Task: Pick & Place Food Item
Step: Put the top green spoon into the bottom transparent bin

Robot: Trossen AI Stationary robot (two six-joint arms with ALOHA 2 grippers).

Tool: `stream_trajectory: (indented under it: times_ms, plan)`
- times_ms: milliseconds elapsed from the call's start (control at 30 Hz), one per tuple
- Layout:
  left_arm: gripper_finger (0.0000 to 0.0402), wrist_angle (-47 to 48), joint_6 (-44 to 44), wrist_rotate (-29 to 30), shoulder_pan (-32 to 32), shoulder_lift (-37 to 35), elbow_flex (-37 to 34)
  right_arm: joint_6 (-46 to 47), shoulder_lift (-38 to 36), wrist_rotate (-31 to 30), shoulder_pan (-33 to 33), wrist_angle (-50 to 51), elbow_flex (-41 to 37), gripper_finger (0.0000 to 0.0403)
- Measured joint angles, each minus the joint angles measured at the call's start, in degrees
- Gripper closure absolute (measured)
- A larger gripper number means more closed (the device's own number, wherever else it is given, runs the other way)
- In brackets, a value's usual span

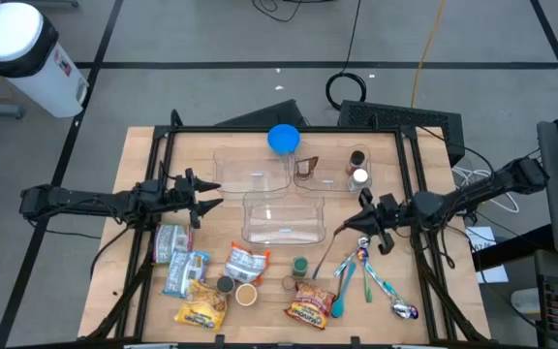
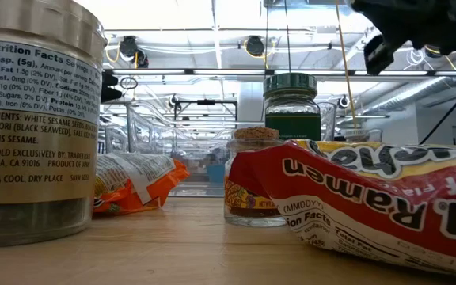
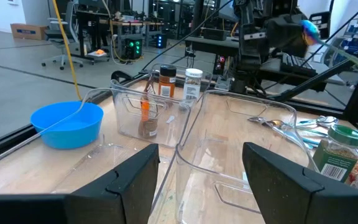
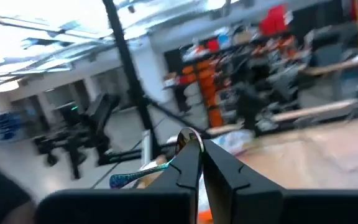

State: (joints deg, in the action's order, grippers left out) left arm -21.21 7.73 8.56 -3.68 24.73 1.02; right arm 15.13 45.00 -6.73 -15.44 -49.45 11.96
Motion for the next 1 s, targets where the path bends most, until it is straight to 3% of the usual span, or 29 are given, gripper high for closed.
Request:
stream_trajectory:
  times_ms: [133, 300, 533, 667, 1000]
  plan:
    - [0.016, 0.0, 0.0, 0.0, 0.0, 0.0, 0.0, -4.8, 2.2, -10.1, 0.0, -0.2, 1.5, 0.0401]
    - [0.016, 0.0, 0.0, 0.0, 0.0, 0.0, 0.0, -11.8, 12.1, -22.2, 1.2, -0.2, 7.3, 0.0401]
    - [0.016, 0.0, 0.0, 0.0, 0.0, 0.0, 0.0, -16.5, 34.4, -23.8, 6.3, 0.0, 20.3, 0.0402]
    - [0.016, 0.0, 0.0, 0.0, 0.0, 0.0, 0.0, -23.7, 45.6, -28.4, 7.6, 0.0, 28.1, 0.0402]
    - [0.016, 0.0, 0.0, 0.0, 0.0, 0.0, 0.0, -36.0, 59.1, -30.8, 7.6, -0.2, 37.9, 0.0397]
